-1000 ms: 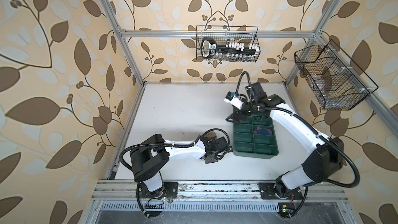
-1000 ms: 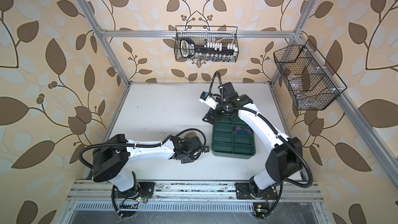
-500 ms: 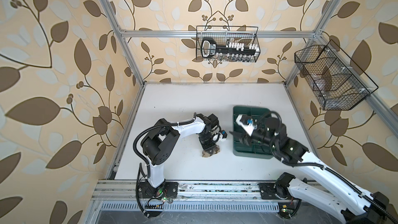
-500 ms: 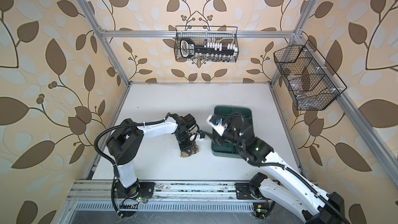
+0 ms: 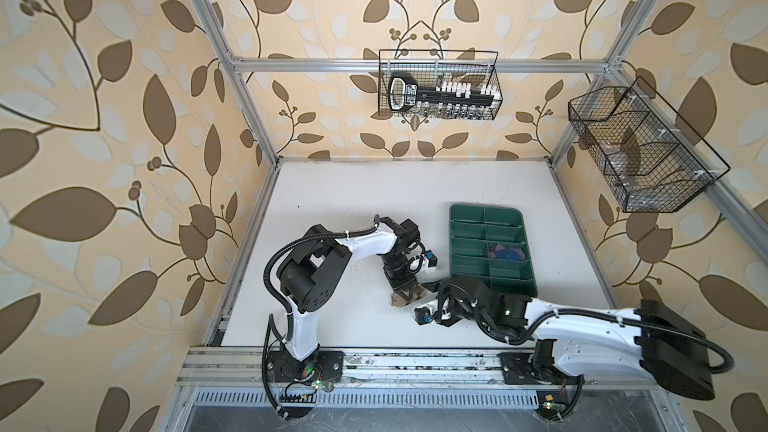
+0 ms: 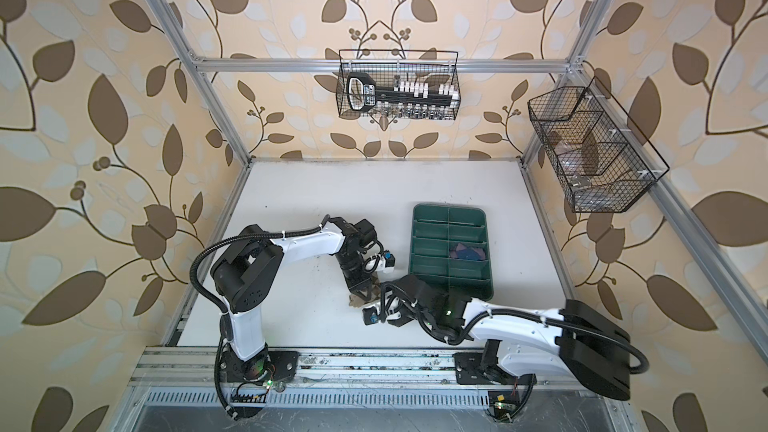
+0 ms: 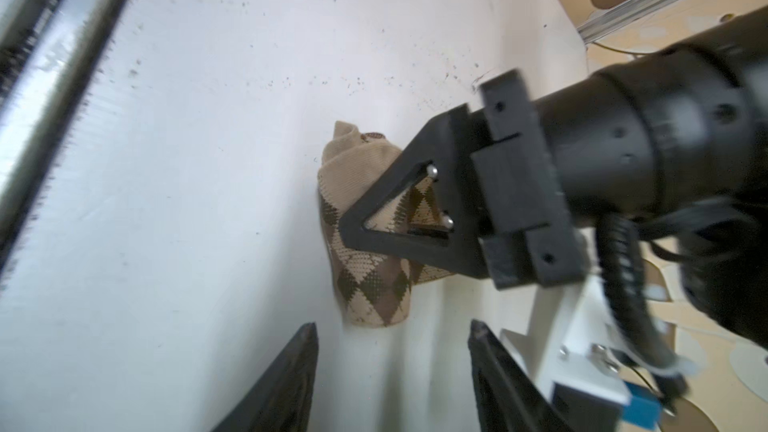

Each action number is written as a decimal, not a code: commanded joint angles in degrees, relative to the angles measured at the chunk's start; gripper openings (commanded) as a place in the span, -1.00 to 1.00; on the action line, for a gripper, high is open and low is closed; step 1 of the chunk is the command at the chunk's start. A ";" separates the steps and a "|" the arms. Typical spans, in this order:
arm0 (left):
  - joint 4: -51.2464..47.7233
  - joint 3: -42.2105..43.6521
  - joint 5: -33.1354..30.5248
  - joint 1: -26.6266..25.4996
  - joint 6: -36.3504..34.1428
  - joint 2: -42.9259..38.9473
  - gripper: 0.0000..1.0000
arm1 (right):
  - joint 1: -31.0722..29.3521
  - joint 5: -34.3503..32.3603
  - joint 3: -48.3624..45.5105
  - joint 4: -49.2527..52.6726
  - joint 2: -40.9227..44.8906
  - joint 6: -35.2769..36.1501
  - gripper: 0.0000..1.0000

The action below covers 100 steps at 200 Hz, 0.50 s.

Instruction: Roll the socks

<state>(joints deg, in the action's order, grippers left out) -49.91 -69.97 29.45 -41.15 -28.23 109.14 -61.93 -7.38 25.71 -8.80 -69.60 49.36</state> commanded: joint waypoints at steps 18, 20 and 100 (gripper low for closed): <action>-2.56 2.60 -3.27 0.19 -0.53 2.74 -0.88 | -0.18 -2.46 1.88 -11.74 -11.41 2.16 0.06; -2.56 2.64 -3.26 0.19 -0.56 2.74 -0.88 | -0.18 -2.64 2.10 -11.96 -11.91 2.01 0.05; -0.76 2.83 -3.94 0.19 0.51 0.74 -0.71 | 0.56 0.51 7.26 -5.60 -19.59 -3.64 -1.00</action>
<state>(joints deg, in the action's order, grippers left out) -50.65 -69.80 29.32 -40.03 -28.08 109.12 -61.32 -9.69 30.04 -17.50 -87.37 47.22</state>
